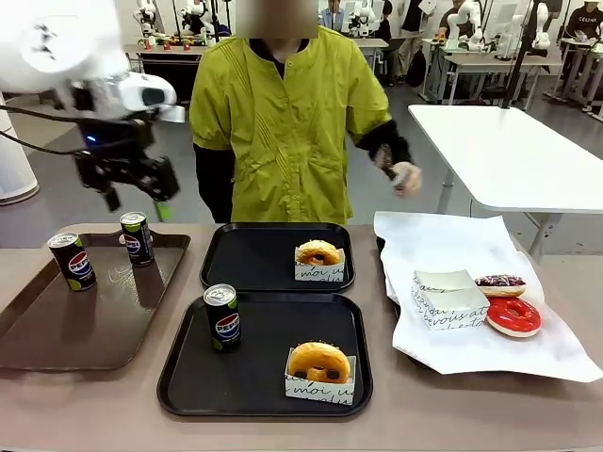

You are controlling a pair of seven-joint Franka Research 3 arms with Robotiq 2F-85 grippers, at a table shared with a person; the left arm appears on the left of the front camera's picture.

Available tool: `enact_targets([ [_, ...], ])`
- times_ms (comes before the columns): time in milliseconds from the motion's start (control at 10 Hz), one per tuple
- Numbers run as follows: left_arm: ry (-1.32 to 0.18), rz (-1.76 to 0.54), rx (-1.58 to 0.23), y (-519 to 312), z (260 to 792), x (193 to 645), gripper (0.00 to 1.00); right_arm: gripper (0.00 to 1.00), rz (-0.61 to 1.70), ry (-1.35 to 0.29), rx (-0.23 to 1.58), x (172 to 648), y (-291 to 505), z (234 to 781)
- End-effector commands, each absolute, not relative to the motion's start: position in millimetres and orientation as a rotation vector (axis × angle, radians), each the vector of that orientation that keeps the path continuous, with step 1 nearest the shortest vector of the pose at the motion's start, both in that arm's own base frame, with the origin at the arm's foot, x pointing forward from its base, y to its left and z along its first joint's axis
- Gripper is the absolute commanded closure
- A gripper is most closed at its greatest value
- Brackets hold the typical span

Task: Set up donuts and drinks on trays.
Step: Pick up one Pepsi coke from the Handle tray and place it on the Flat Tray without a Pepsi coke.

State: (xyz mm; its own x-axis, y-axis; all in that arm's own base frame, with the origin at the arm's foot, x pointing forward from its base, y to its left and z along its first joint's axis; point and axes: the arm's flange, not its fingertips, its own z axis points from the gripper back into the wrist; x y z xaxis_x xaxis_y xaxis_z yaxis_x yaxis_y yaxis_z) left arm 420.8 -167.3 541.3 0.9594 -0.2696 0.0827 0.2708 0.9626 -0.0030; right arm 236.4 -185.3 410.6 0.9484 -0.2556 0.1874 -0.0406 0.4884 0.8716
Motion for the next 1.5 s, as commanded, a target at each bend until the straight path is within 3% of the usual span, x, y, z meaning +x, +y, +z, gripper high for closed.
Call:
enact_targets([
  [0, -0.027, -0.203, -0.021, -126, 531, 420, 0.00, 0.00, -0.119, -0.332, 1.077, 238, -185, 409],
  [500, -0.067, -0.107, -0.082, -25, 493, 436, 0.00, 0.00, -0.119, -0.332, 1.077, 238, -185, 409],
  [1200, -0.036, -0.105, -0.062, -27, 498, 442, 0.00, 0.00, -0.119, -0.332, 1.077, 238, -185, 409],
  [1400, -0.176, -0.017, 0.004, -6, 502, 458, 0.00, 0.00, -0.119, -0.332, 1.077, 238, -185, 409],
])
